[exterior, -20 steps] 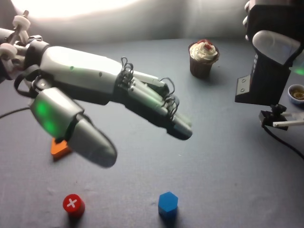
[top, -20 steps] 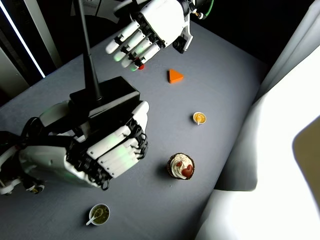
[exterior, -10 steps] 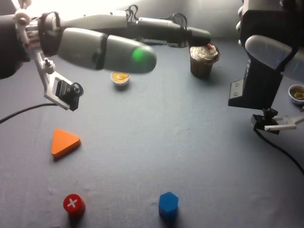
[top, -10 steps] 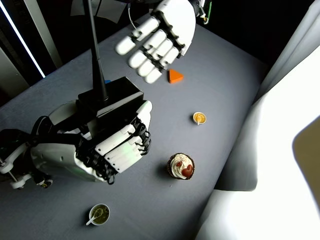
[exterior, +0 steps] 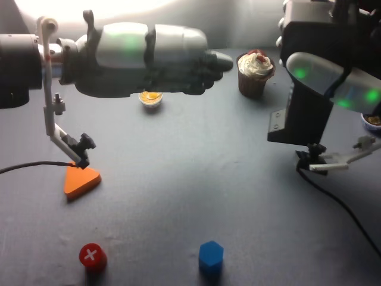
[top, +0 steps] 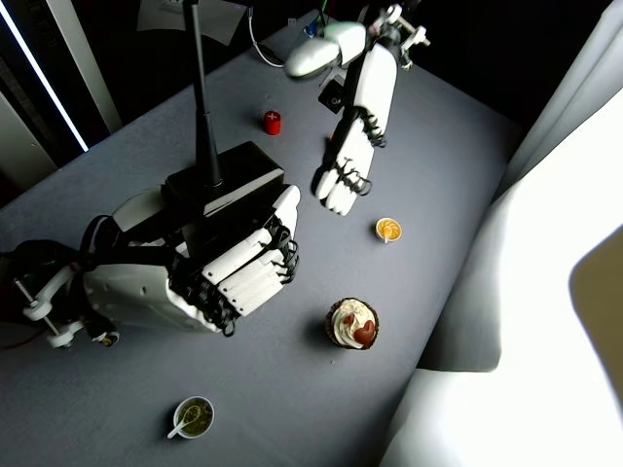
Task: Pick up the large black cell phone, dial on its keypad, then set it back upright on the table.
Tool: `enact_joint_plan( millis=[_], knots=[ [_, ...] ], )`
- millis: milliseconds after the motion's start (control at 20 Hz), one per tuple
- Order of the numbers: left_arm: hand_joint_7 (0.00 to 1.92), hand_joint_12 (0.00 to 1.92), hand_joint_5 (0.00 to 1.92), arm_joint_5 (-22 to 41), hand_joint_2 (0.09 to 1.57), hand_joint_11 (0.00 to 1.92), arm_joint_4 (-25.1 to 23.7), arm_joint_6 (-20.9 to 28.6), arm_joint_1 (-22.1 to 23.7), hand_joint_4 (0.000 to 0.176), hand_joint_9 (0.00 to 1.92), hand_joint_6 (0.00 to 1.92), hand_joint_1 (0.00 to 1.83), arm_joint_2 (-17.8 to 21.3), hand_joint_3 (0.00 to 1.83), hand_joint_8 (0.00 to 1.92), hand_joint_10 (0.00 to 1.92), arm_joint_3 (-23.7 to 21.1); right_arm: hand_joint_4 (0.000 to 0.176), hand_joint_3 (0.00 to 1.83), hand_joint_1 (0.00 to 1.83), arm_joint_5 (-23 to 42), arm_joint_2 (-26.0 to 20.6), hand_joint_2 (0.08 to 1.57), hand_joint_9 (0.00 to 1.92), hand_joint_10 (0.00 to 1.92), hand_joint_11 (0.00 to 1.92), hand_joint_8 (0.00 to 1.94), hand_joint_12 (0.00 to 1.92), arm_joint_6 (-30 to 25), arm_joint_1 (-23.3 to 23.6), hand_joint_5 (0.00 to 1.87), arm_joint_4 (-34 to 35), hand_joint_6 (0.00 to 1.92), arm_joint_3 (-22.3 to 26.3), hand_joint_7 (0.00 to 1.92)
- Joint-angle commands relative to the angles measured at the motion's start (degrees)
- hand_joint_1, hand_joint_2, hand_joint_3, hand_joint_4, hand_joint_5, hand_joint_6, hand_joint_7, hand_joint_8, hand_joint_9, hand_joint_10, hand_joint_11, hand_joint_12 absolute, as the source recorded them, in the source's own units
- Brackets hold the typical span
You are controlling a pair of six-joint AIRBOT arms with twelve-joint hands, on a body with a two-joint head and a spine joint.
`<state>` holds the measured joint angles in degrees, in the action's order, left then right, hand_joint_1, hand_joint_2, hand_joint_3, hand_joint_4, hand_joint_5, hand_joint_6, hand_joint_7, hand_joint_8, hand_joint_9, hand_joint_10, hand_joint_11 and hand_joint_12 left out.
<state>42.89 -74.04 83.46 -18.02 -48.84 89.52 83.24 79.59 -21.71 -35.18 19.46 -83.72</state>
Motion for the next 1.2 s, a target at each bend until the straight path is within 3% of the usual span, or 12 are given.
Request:
enact_joint_plan(
  millis=[0, 150, 250, 300, 350, 450, 650, 750, 800, 850, 950, 1150],
  knots=[
    [0.16, 0.22, 0.15, 0.75, 1.12, 0.00, 3.44, 2.15, 1.24, 0.034, 0.12, 0.00, 0.00, 0.32, 0.00, 0.01, 0.01, 0.59, 0.000, 0.00, 1.37, 7.66, -0.27, 1.17, 0.84, 1.42, 0.83, 1.27, 1.29, -1.08, 0.35, 0.85, -0.13, 0.95, -0.42, 0.82],
    [0.18, 0.24, 0.16, -0.06, 1.13, 0.00, -0.38, 9.89, 1.22, 0.027, 0.14, 0.01, 0.00, 0.27, 0.00, 0.01, 0.01, 2.59, 0.000, 0.00, 1.36, 7.65, 0.82, 1.18, 0.84, 1.45, 0.88, 1.28, 1.25, -1.13, 0.38, 0.86, -0.12, 0.98, -1.21, 0.78],
    [0.17, 0.23, 0.15, -0.21, 1.12, 0.00, 0.20, 10.06, 1.28, 0.026, 0.14, 0.00, 0.00, 0.33, 0.00, 0.00, 0.01, 3.50, 0.000, 0.00, 1.36, 7.65, 1.37, 1.17, 0.87, 1.40, 0.89, 1.25, 1.22, -1.14, 0.29, 0.83, -0.14, 0.98, -1.85, 0.82],
    [0.17, 0.20, 0.15, -0.40, 1.13, 0.00, 1.07, 10.07, 1.27, 0.025, 0.13, 0.00, 0.00, 0.34, 0.00, 0.00, 0.00, 3.92, 0.000, 0.00, 1.46, 7.65, 1.63, 1.14, 0.87, 1.27, 0.84, 1.18, 1.55, -1.23, 0.21, 0.88, -0.14, 0.85, -2.18, 0.83],
    [0.17, 0.23, 0.16, -0.46, 1.13, 0.00, 1.25, 10.07, 1.24, 0.029, 0.13, 0.00, 0.00, 0.30, 0.00, 0.00, 0.00, 4.83, 0.000, 0.00, 1.48, 7.63, 1.84, 1.14, 0.87, 1.24, 0.85, 1.16, 1.60, -1.39, 0.15, 0.88, -0.15, 0.84, -2.55, 0.84],
    [0.17, 0.24, 0.16, -0.52, 1.14, 0.00, 1.22, 9.98, 0.83, 0.032, 0.13, 0.00, 0.00, 0.20, 0.00, 0.00, 0.00, 6.79, 0.000, 0.00, 1.37, 7.47, 2.31, 1.16, 0.88, 1.40, 0.89, 1.14, 1.26, -1.64, 0.13, 0.85, -0.17, 1.05, -3.33, 0.81],
    [0.16, 0.19, 0.15, -0.28, 1.14, 0.00, 0.06, 9.95, -0.96, 0.030, 0.11, 0.00, 0.00, 0.28, 0.00, 0.00, 0.00, 10.78, 0.000, 0.00, 1.36, 7.33, 2.92, 1.18, 0.86, 1.43, 0.89, 1.26, 1.21, -1.63, -0.24, 0.81, -0.57, 0.99, -4.35, 0.82],
    [0.16, 0.20, 0.15, -0.27, 1.14, 0.00, -0.11, 10.06, -1.37, 0.028, 0.12, 0.00, 0.00, 0.14, 0.00, 0.00, 0.00, 12.27, 0.000, 0.00, 1.36, 7.33, 3.19, 1.17, 0.85, 1.44, 0.87, 1.24, 1.25, -1.63, -0.45, 0.85, -0.56, 0.97, -4.49, 0.82],
    [0.17, 0.21, 0.15, -0.27, 1.14, 0.00, -0.11, 10.07, -1.54, 0.028, 0.12, 0.00, 0.00, 0.08, 0.00, 0.00, 0.00, 12.72, 0.000, 0.00, 1.46, 7.34, 3.22, 1.15, 0.85, 1.32, 0.84, 1.18, 1.54, -1.63, -0.73, 0.88, -0.56, 0.85, -4.41, 0.82],
    [0.17, 0.21, 0.16, -0.28, 1.14, 0.00, -0.11, 10.07, -1.68, 0.028, 0.13, 0.01, 0.00, 0.07, 0.00, 0.00, 0.00, 12.87, 0.000, 0.00, 1.48, 7.35, 3.23, 1.14, 0.85, 1.29, 0.84, 1.18, 1.59, -1.63, -0.81, 0.88, -0.54, 0.84, -4.35, 0.82],
    [0.16, 0.21, 0.16, -0.28, 1.14, 0.00, -0.12, 10.07, -1.83, 0.033, 0.11, 0.00, 0.00, 0.10, 0.00, 0.00, 0.00, 12.86, 0.000, 0.00, 1.37, 7.39, 3.30, 1.17, 0.87, 1.42, 0.89, 1.20, 1.29, -1.62, -1.14, 0.85, -0.51, 0.98, -4.24, 0.81],
    [0.16, 0.18, 0.15, -0.36, 1.14, 0.00, 0.15, 10.08, -2.27, 0.031, 0.11, 0.00, 0.00, 0.09, 0.00, 0.00, 0.00, 12.62, 0.000, 0.00, 1.36, 7.41, 3.90, 1.18, 0.86, 1.42, 0.89, 1.26, 1.23, -1.62, -1.43, 0.81, 0.72, 0.99, -4.82, 0.82]
  ],
)
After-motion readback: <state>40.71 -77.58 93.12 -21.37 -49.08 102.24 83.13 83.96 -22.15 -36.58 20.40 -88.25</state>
